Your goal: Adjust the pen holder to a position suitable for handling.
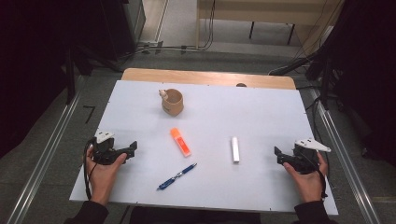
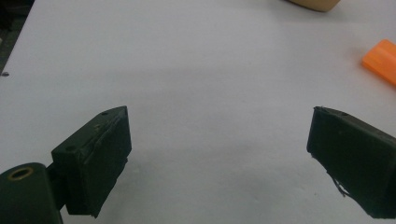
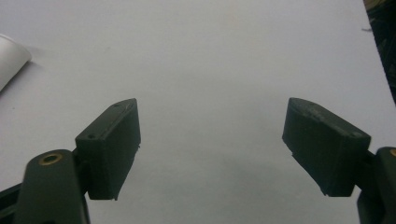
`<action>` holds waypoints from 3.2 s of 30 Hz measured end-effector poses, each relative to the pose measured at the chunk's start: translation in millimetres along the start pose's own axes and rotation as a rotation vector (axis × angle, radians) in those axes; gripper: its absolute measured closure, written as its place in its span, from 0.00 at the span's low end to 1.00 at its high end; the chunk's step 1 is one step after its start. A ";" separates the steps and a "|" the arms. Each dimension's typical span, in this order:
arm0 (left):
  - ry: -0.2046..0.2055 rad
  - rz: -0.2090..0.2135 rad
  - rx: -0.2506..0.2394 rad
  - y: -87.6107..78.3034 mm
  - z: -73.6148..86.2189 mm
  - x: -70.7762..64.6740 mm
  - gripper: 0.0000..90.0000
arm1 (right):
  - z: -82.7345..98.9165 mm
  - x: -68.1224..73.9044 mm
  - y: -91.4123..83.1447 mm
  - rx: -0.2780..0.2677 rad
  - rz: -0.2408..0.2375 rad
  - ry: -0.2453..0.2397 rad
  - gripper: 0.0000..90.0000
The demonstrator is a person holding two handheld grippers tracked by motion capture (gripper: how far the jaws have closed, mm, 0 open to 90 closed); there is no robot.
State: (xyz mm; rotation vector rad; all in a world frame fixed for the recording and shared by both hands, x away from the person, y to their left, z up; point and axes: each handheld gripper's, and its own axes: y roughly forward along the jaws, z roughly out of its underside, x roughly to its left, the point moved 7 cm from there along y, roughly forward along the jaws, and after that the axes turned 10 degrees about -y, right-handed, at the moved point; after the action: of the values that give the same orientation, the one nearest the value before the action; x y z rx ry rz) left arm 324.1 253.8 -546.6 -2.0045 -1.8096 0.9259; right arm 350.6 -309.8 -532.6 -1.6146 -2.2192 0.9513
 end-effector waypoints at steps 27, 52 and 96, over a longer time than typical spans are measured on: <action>-0.037 0.035 -0.036 39.9 -44.3 -29.0 0.11 | 1.3 0.7 -1.5 0.003 -0.001 0.011 0.17; -0.036 0.079 -0.080 57.3 -88.4 -68.8 0.16 | 2.4 0.1 -0.4 0.011 0.003 0.011 0.17; 0.040 0.065 -0.072 130.0 -125.4 -113.0 0.63 | 6.1 -2.8 1.3 0.025 -0.001 0.016 0.18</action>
State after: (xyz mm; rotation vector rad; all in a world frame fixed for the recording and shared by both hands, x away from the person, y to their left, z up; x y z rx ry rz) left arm 503.1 148.2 -500.2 -2.1213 -1.7903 0.8440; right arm 349.3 -314.3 -537.5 -1.6043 -2.1887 0.9594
